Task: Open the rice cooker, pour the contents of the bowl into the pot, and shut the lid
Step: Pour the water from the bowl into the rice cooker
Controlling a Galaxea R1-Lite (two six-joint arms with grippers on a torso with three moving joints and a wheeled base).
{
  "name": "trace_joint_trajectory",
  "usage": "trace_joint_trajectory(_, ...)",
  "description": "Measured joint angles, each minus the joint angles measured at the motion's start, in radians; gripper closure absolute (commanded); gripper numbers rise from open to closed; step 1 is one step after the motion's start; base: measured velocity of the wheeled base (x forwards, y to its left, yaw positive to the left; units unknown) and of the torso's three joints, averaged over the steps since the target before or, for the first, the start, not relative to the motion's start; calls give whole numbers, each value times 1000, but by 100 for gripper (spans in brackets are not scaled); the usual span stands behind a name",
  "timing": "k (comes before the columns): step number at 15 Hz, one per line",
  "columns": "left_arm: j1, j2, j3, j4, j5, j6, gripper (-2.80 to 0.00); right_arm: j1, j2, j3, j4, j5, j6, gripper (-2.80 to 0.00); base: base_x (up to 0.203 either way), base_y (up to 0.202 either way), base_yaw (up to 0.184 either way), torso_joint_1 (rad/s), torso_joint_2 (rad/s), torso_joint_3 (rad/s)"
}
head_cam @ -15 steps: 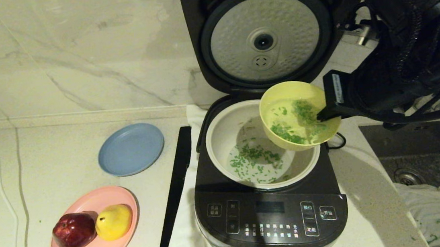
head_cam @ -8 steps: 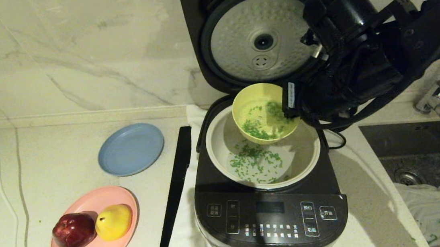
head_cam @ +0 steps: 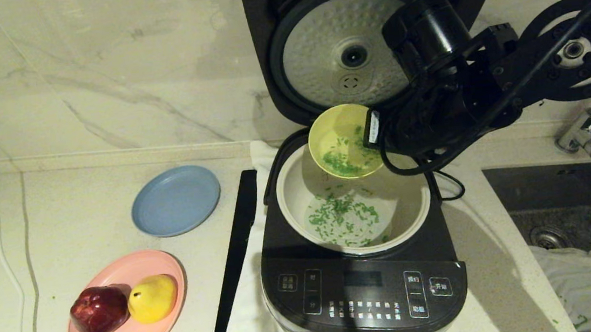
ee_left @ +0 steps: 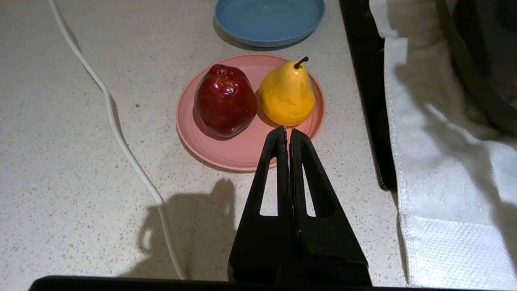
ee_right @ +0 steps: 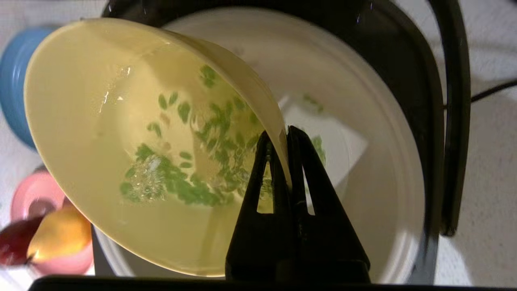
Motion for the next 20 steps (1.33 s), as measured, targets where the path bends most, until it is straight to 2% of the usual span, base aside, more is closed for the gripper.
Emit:
trace_joint_trajectory(3,0,0,0,0,0,0,0,32,3,75,-109,-123,-20,0,0,0,0,0,0,0)
trace_joint_trajectory(7,0,0,0,0,0,0,0,43,-1,214,-371,-182,-119,0,0,0,0,0,0,0)
trace_joint_trajectory(10,0,0,0,0,0,0,0,45,-18,308,-520,-275,-172,0,0,0,0,0,0,0)
trace_joint_trajectory(12,0,0,0,0,0,0,0,48,-34,406,-639,-286,-229,0,0,0,0,0,0,0)
trace_joint_trajectory(15,0,0,0,0,0,0,0,59,-49,595,-924,-295,-369,0,0,0,0,0,0,0)
trace_joint_trajectory(20,0,0,0,0,0,0,0,66,-16,831,-1557,-330,-691,0,0,0,0,0,0,0)
